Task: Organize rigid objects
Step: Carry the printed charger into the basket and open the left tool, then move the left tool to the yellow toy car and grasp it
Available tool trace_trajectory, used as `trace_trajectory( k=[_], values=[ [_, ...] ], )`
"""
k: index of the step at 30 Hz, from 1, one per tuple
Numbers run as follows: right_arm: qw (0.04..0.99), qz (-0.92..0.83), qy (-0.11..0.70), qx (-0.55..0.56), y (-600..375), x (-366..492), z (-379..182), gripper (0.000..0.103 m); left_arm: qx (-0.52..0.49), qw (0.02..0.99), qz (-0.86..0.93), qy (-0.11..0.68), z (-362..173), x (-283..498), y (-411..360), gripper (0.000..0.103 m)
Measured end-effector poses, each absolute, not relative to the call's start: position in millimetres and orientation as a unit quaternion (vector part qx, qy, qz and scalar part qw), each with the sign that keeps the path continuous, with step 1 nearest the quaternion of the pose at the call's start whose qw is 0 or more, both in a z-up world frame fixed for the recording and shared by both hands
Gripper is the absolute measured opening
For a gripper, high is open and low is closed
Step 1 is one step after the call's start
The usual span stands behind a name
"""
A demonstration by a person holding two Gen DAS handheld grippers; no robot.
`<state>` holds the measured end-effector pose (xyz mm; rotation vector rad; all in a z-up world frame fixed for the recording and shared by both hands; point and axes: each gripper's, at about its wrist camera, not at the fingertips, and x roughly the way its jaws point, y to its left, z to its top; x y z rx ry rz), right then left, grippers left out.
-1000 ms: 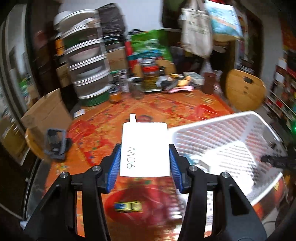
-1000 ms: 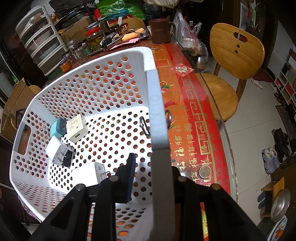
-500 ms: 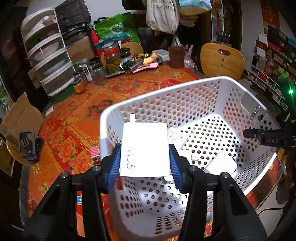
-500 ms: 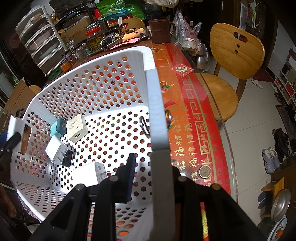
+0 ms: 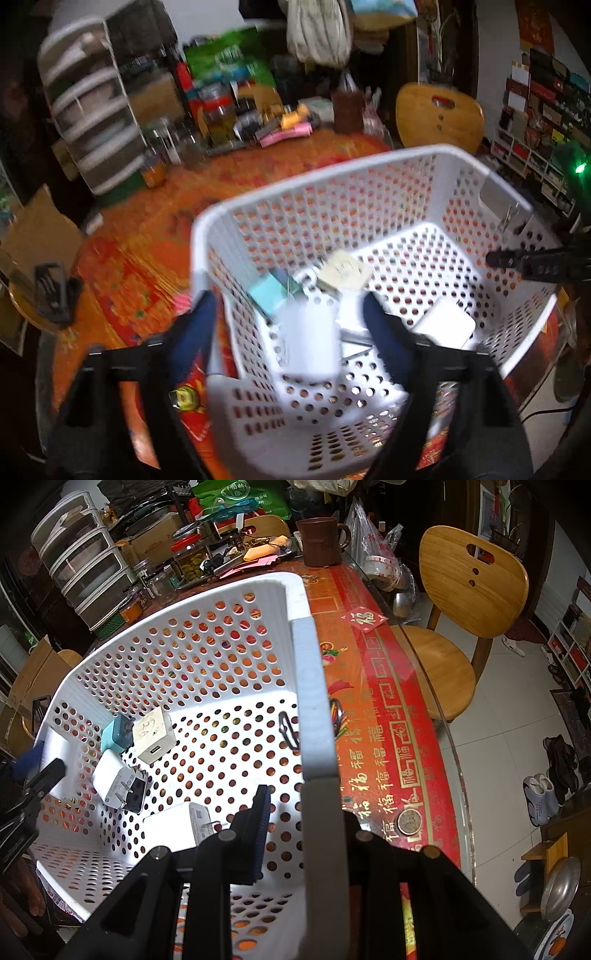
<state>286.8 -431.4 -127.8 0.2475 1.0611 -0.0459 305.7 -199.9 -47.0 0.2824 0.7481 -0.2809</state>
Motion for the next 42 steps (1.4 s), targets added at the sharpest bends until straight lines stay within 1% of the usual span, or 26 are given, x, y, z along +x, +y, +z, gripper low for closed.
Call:
trace_trajectory(
  k=[1,6,10,11,13,15,18,21,27,31,33,34,35,38,42],
  values=[
    [0.855,-0.022,0.505,0.117,-431,287,-128,0.027,0.136,0.916,-0.136,0.351,-40,301,-196,0.092],
    [0.855,-0.018,0.504,0.121,-429,287,-128,0.027,0.121,0.933,-0.112,0.321,-14,279,-155,0.093],
    [0.855,-0.018,0.504,0.120,-430,287,-129,0.027,0.070,0.947,-0.069,0.307,-9,266,-87,0.102],
    [0.855,-0.018,0.504,0.120,-431,287,-129,0.027,0.055,0.947,-0.057,0.311,-13,268,-70,0.102],
    [0.855,-0.018,0.505,0.119,-431,287,-129,0.027,0.030,0.937,-0.035,0.345,-34,280,-32,0.102],
    [0.855,-0.018,0.505,0.119,-431,286,-129,0.027,0.012,0.921,-0.006,0.390,-68,297,-2,0.102],
    [0.856,-0.018,0.503,0.119,-431,286,-129,0.027,-0.004,0.898,-0.004,0.439,-112,311,16,0.101],
    [0.856,-0.018,0.503,0.119,-431,285,-129,0.027,-0.001,0.886,-0.013,0.463,-143,319,17,0.099],
    [0.855,-0.018,0.505,0.118,-431,285,-128,0.027,0.003,0.879,-0.018,0.476,-168,331,-3,0.099],
    [0.855,-0.019,0.506,0.117,-431,285,-128,0.027,0.001,0.878,-0.016,0.478,-176,339,-10,0.090],
    [0.855,-0.020,0.506,0.116,-431,285,-128,0.027,-0.001,0.882,-0.011,0.471,-175,341,-11,0.082],
    [0.855,-0.020,0.506,0.116,-431,285,-128,0.027,-0.002,0.884,-0.010,0.468,-175,343,-11,0.068],
    [0.854,-0.020,0.506,0.116,-431,285,-128,0.027,-0.003,0.886,-0.009,0.463,-173,340,-10,0.065],
    [0.854,-0.020,0.507,0.115,-431,286,-127,0.027,-0.006,0.891,-0.003,0.453,-170,333,-9,0.064],
    [0.854,-0.020,0.507,0.114,-431,286,-127,0.027,0.001,0.908,0.017,0.419,-157,321,-4,0.064]
  ],
)
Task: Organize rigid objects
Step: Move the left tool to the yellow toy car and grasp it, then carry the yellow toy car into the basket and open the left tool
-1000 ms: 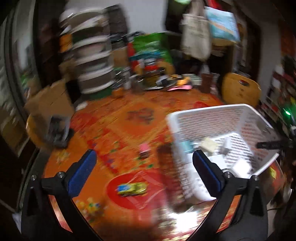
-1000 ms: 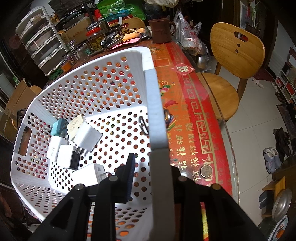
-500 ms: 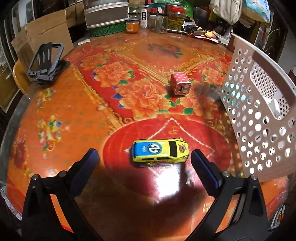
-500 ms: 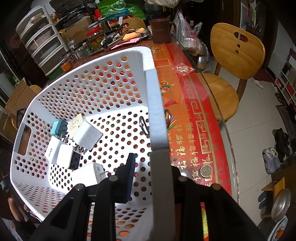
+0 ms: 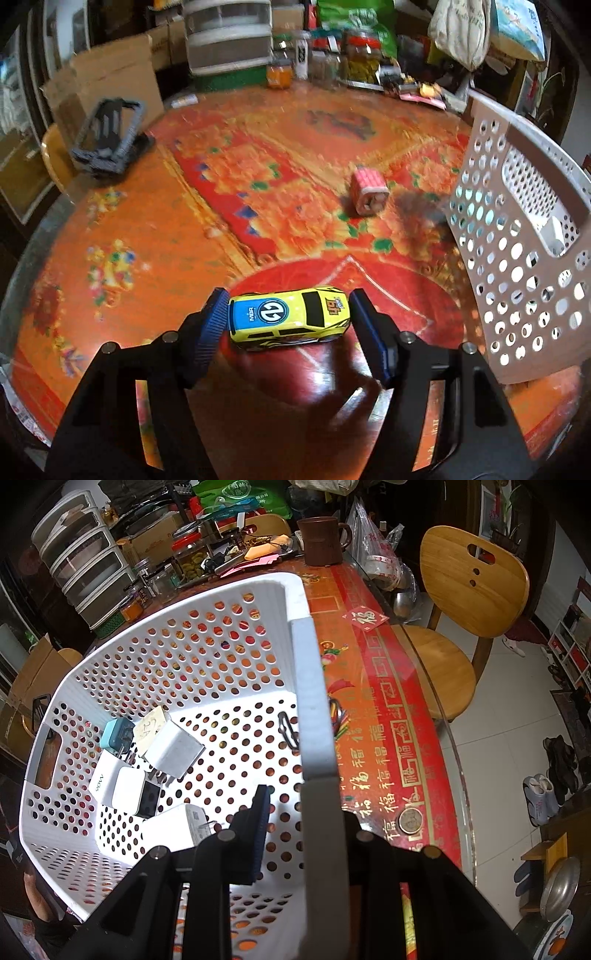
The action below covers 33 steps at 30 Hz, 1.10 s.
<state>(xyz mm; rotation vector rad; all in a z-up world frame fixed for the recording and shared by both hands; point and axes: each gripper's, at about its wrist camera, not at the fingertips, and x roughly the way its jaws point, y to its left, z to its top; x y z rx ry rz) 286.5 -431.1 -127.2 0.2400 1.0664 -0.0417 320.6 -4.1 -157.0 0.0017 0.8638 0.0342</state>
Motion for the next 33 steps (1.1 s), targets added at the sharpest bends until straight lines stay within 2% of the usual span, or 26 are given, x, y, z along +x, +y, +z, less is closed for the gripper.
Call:
trace_trajectory(
  k=[21,33],
  values=[
    [0.854,-0.018,0.508,0.112,-430,287,-127,0.027,0.066,0.942,0.059,0.323,-60,296,-10,0.065],
    [0.854,-0.018,0.507,0.112,-430,287,-127,0.027,0.101,0.952,0.020,0.287,-9,291,-69,0.065]
  ],
)
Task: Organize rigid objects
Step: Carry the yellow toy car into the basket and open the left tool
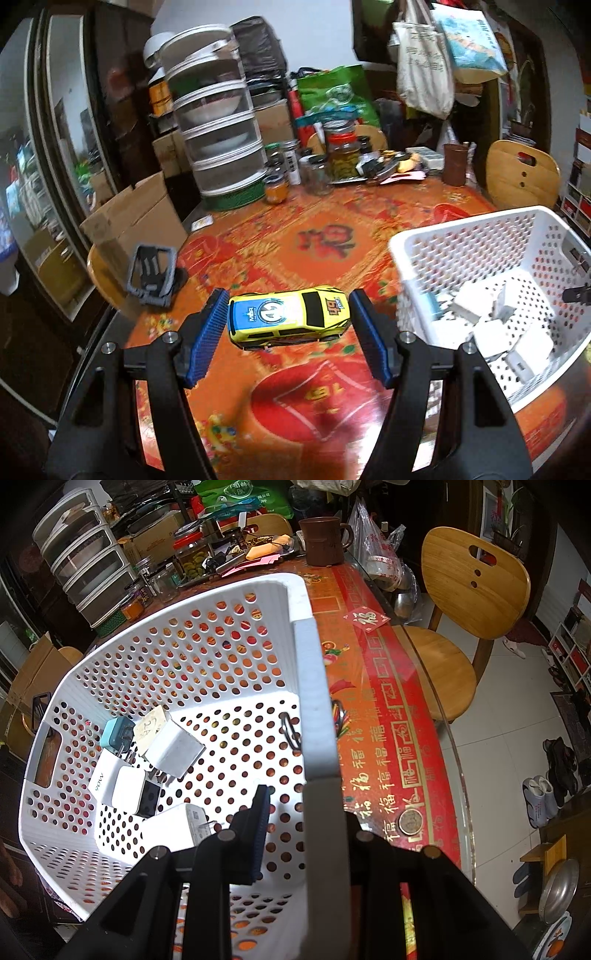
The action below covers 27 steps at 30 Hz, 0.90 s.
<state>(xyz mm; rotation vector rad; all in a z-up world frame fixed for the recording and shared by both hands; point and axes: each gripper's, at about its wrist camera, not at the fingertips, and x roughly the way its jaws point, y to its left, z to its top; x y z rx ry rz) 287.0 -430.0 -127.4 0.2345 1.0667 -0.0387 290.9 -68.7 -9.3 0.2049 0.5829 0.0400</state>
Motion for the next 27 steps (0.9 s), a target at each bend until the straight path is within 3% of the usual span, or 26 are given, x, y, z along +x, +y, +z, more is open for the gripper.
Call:
trace_trajectory(
  k=[12,27],
  values=[
    [0.854,-0.018,0.507,0.112,-430,287,-127,0.027,0.120,0.931,-0.079,0.335,-21,315,-149,0.065],
    [0.854,-0.019,0.507,0.112,-429,287,-127,0.027,0.155,0.918,-0.109,0.349,-50,320,-192,0.065]
  ],
)
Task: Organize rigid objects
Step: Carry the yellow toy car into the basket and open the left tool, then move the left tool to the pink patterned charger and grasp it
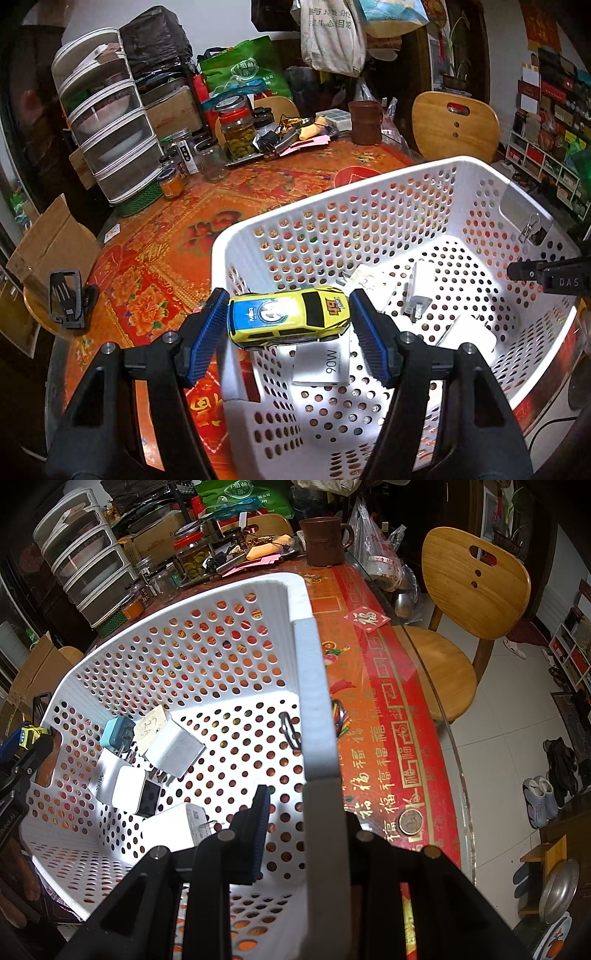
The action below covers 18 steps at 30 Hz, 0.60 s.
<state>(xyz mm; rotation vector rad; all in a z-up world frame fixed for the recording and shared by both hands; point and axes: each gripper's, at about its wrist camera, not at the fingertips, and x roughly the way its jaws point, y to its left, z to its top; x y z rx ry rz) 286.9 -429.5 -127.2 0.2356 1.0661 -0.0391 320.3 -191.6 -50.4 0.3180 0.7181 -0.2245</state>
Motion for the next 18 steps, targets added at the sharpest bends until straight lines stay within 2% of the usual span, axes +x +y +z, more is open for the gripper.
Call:
trace_trajectory(
  k=[7,9,10,11,18],
  values=[
    [0.855,-0.019,0.507,0.112,-429,287,-127,0.027,0.163,0.914,-0.121,0.350,-58,320,-199,0.065],
    [0.854,-0.019,0.507,0.112,-429,287,-127,0.027,0.164,0.916,-0.128,0.344,-57,318,-199,0.077],
    [0.854,-0.019,0.507,0.112,-430,287,-127,0.027,0.167,0.918,-0.128,0.335,-56,315,-198,0.088],
    [0.854,-0.018,0.507,0.112,-429,287,-127,0.027,0.168,0.922,-0.126,0.326,-53,311,-197,0.094],
    [0.855,-0.018,0.507,0.111,-428,287,-128,0.027,0.116,0.943,-0.118,0.287,-24,295,-138,0.097]
  ],
)
